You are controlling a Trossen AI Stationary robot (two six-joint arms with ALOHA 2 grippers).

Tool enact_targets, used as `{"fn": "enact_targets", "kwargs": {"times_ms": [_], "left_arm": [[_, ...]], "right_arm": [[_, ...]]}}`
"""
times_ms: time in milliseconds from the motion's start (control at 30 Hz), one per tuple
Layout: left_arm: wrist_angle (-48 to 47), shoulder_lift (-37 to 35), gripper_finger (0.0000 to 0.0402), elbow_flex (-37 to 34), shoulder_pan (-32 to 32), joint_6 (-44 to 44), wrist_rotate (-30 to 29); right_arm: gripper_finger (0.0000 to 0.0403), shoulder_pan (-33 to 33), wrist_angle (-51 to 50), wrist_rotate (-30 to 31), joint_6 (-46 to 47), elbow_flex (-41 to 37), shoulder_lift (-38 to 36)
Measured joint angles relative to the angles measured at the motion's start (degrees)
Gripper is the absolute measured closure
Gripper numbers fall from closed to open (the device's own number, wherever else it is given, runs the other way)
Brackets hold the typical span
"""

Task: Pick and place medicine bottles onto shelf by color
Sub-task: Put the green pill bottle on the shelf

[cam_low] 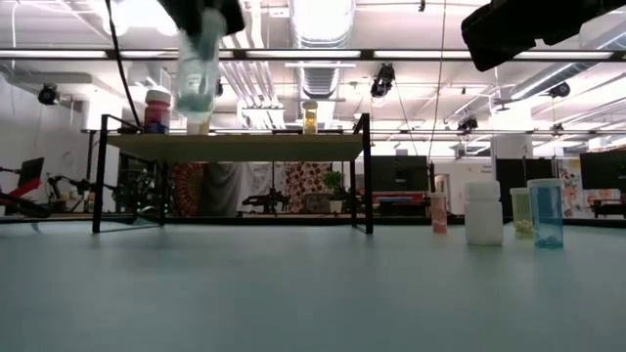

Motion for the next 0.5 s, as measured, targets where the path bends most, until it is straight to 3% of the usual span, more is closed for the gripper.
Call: {"fn": "enact_targets", "kwargs": {"times_ms": [267,400,500], "left_arm": [[-20.0,0.0,0.0307,18.4,14.5,19.3,-0.6],[-24.5,0.0,0.0306,25.4,24.3,29.4,-5.2],[-24.7,-0.1,0.0306,27.2,32.7,34.4,-5.6]], "right_arm": [[0.0394,0.0,0.4,0.0,0.5,0.0,0.0],[0.0394,0.0,0.4,0.0,1.1,0.0,0.0],[0.0394,0.0,0.4,0.0,1.3,0.0,0.0]]}}
